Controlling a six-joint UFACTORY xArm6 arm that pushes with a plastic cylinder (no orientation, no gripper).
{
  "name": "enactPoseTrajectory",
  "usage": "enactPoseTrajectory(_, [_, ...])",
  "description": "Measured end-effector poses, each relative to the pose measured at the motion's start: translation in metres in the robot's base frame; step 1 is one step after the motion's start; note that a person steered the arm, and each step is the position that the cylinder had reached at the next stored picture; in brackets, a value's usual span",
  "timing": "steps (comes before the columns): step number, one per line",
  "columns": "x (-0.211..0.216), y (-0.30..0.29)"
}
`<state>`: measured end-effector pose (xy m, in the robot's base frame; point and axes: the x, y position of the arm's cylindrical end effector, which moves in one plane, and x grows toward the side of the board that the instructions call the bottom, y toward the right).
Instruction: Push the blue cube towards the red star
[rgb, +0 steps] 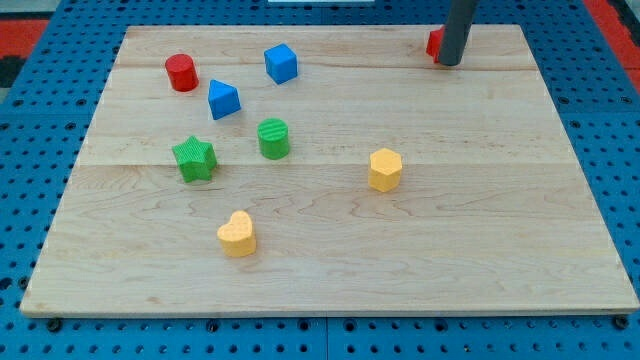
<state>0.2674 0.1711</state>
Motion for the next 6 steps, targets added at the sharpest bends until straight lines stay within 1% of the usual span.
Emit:
enactPoseTrajectory(1, [0.050,-0.058])
enactPoseTrajectory(2, [0.058,-0.176])
enactPoseTrajectory(3, [0.041,-0.267])
enactPoseTrajectory(4, [0.002,-0.215])
enactPoseTrajectory(5, [-0.010,-0.113])
enactPoseTrajectory(6, [-0.007,-0.177])
